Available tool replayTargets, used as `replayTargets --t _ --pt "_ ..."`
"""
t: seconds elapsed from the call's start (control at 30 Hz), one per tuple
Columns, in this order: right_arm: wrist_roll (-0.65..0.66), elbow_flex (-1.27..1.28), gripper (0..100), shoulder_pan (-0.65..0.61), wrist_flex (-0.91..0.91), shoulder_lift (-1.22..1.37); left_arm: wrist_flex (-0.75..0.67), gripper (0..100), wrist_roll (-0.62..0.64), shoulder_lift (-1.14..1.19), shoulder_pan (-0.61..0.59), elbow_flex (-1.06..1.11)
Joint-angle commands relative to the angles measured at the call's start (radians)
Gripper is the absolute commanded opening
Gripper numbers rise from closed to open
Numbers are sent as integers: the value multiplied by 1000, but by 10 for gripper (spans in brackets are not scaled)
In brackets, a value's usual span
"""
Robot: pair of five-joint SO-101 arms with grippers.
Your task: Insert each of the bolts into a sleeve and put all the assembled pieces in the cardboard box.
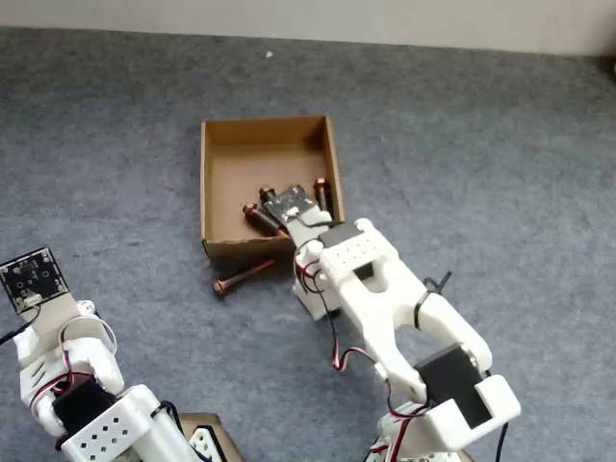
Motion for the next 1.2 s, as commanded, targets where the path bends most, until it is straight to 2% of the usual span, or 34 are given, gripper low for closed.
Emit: replayTargets --t 0.0,0.07,0.27,0.47,0.87,0.93,1.0,1.1,1.17 --pt "8 -1 74 7 -21 31 -18 7 3 -7 -1 -21" --pt "8 -1 103 10 -19 58 -18 7 3 -7 -1 -21" --pt "8 4 102 13 -18 58 -18 7 3 -7 -1 -21" --pt "9 -1 102 12 104 31 -18 7 3 -7 -1 -21" --pt "9 2 101 8 107 117 -18 7 3 -7 -1 -21" --pt "9 5 69 8 108 119 -18 7 3 -7 -1 -21" --pt "46 5 0 12 111 113 -18 7 3 -7 -1 -21" --pt "157 7 4 12 196 41 -18 7 3 -7 15 -21" --pt "144 4 4 7 220 -51 -20 7 2 -8 45 -8"
